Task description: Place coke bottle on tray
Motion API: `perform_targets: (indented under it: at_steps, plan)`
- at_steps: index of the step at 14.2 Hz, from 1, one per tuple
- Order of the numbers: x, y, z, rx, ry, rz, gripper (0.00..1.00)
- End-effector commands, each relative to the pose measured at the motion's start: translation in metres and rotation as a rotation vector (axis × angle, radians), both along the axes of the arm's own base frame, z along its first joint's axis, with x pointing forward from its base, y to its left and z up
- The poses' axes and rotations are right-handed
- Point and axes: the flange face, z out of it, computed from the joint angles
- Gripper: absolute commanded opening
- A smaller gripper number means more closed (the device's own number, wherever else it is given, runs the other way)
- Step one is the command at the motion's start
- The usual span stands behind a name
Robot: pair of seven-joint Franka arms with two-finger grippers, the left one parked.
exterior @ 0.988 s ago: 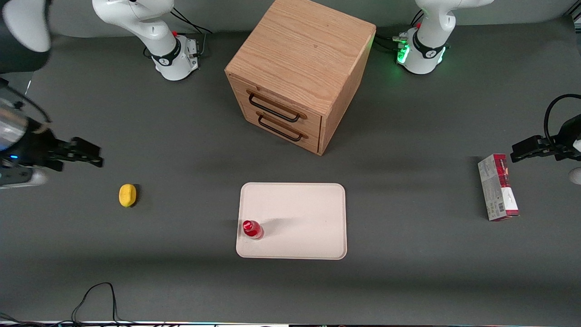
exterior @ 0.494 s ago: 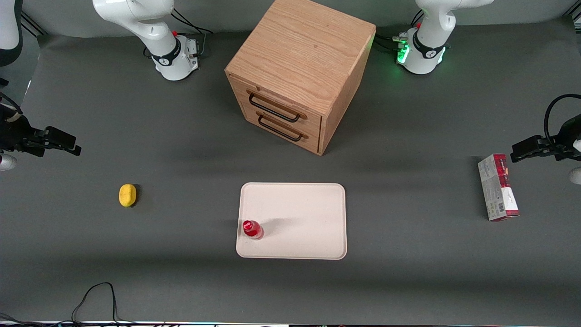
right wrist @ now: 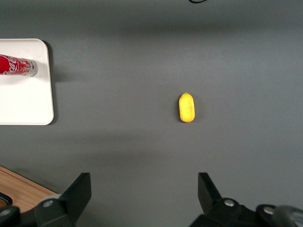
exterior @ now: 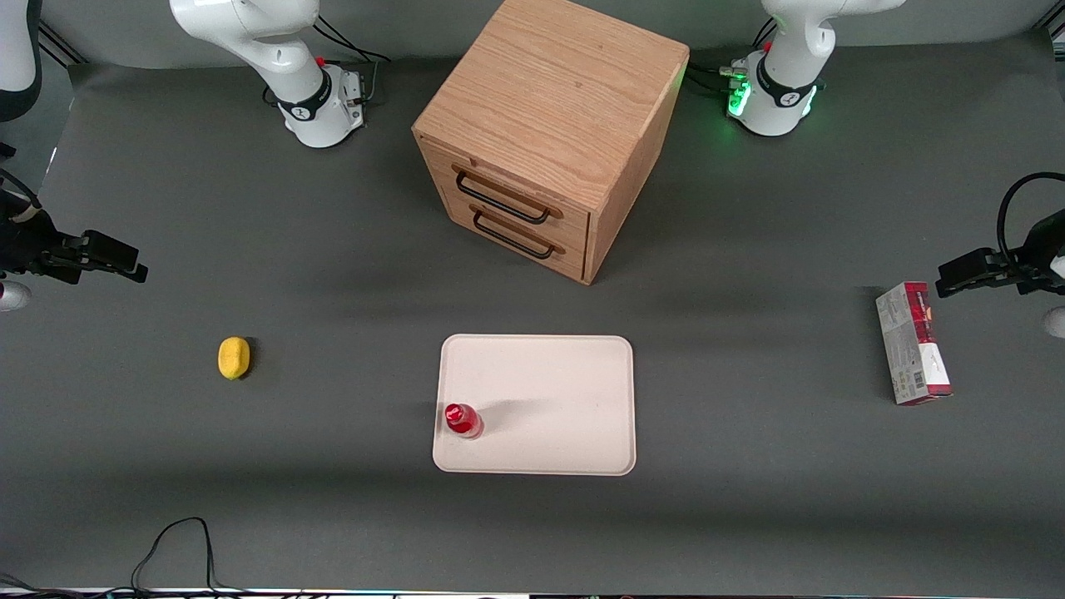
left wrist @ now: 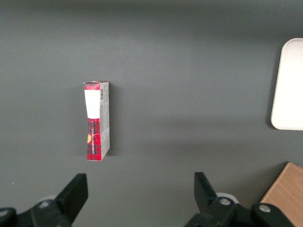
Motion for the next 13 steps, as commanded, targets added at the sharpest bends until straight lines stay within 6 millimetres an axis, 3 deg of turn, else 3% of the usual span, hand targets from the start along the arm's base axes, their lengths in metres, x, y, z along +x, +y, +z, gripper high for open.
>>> perform_targets:
  at_steps: [1, 7, 13]
  plan:
    - [-0.0084, -0.0004, 0.0057, -0.010, -0.002, -0.030, 1.00]
    - [-0.0081, 0.0092, 0.0056, -0.012, 0.000, -0.015, 1.00]
    - [-0.0094, 0.0037, 0.0049, -0.056, 0.010, -0.002, 1.00]
